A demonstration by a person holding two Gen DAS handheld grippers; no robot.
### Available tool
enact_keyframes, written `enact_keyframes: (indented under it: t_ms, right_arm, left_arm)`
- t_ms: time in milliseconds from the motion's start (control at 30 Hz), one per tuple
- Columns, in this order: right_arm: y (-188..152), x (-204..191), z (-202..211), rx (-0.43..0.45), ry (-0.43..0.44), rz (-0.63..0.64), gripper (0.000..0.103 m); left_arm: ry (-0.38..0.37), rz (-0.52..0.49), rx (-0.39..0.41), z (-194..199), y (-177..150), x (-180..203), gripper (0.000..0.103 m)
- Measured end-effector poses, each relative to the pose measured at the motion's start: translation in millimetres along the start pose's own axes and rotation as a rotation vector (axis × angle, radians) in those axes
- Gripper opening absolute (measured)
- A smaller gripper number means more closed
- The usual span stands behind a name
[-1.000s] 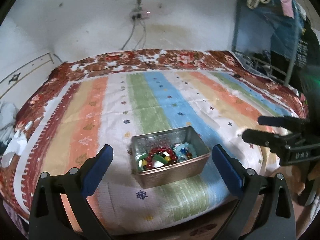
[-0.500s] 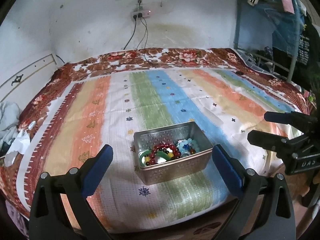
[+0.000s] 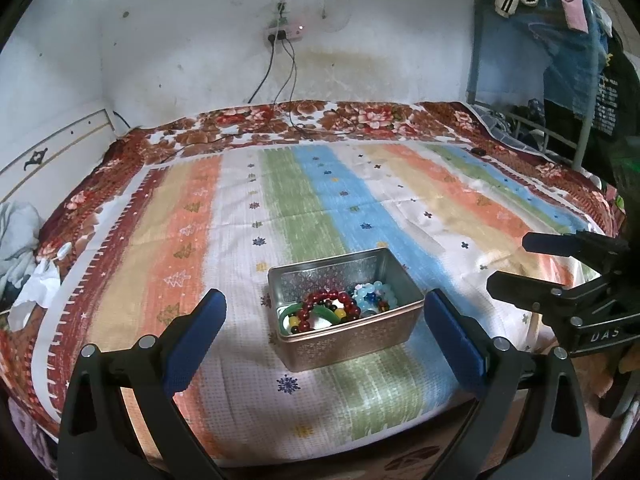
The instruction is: Organize jewelry
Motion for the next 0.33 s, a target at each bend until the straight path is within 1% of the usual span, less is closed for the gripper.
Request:
enact_keyframes:
  t_ms: [133,333]
  right_arm:
    - [-0.1,0.1,-0.7,-0.001,0.003,-0.003,0.097]
    - [-0.3,-0.6,-2.0,-0.002,0.003,-0.003,0.097]
  left_arm:
    - [-0.019,-0.009,-0.008,-0.6,-0.7,3.2,0.097]
    - [-0.016,-0.026,-0.005,0.3,-2.5,6.8,0.097]
Point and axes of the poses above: each gripper's, at about its wrist camera, not at the fingertips, and z roughly against the way its jaws point, x to its right, y to its top, the point moved 3 cm from there along -z, roughly the way its jaws point, and after that the axes turned 7 degrees about y, right-handed, at the moved point
